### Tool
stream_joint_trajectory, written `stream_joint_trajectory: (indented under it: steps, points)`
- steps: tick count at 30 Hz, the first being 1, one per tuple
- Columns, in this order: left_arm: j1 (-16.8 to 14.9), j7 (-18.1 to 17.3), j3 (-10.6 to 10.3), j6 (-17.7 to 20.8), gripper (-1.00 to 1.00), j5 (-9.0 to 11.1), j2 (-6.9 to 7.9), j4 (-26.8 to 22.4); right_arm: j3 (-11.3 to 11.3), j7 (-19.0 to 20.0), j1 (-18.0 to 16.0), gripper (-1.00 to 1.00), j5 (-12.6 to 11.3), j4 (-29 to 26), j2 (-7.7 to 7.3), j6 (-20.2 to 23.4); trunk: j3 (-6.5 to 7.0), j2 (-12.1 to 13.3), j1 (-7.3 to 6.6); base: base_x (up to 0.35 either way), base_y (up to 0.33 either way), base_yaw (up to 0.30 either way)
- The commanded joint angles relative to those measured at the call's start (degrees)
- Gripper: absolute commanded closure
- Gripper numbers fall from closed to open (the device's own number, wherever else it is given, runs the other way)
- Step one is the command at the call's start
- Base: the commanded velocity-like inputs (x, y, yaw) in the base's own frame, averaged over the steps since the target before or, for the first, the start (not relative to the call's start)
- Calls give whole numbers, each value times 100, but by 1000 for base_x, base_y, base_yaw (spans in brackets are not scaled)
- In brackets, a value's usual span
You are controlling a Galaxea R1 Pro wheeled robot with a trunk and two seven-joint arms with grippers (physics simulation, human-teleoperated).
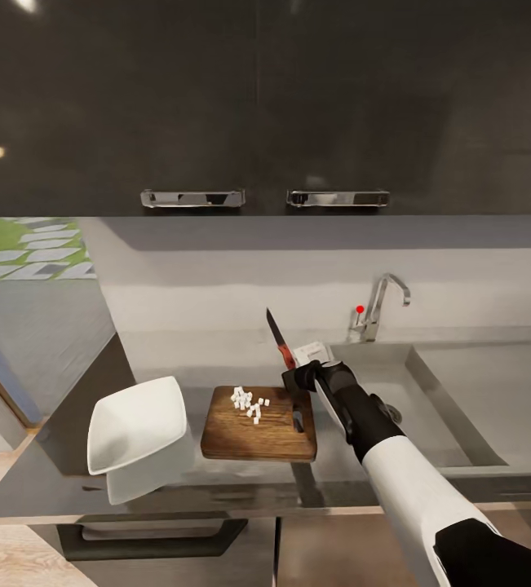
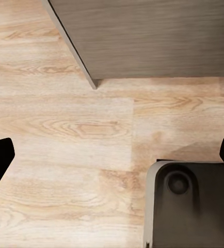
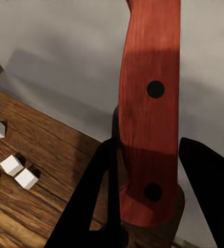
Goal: In the kitchen, take the Vidalia onion out of the sink, dice it on the chopping board with the paring knife, put the diced onion into the bowl on the countertop, then place both the paring knife and the chopping board into the sink.
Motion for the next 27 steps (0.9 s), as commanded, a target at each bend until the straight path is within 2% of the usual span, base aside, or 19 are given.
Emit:
stream_joint_trajectory:
  steps: [1, 5, 14, 21, 27]
  points:
    - [1, 18, -48, -8, -100, 59, 8, -9, -1, 36, -4, 100, 58, -3, 5, 27, -11, -12, 4, 2, 0, 4]
    - [1, 18, -48, -3, -100, 59, 8, -7, -2, 30, -3, 100, 58, 87, 28, 29, -11, -12, 4, 1, 0, 73]
    - [1, 35, -48, -1, -100, 59, 8, -3, -1, 32, -4, 100, 58, 122, 34, 30, -11, -12, 4, 64, -65, 218]
    - [1, 36, -48, 0, -100, 59, 0, 19, -2, 29, -5, 100, 50, 123, 26, 30, -11, -12, 4, 130, -176, 32]
    - [1, 36, -48, -1, -100, 57, -1, 94, -2, 28, -3, 100, 50, 123, 25, 34, -8, -12, 4, -114, -184, -14]
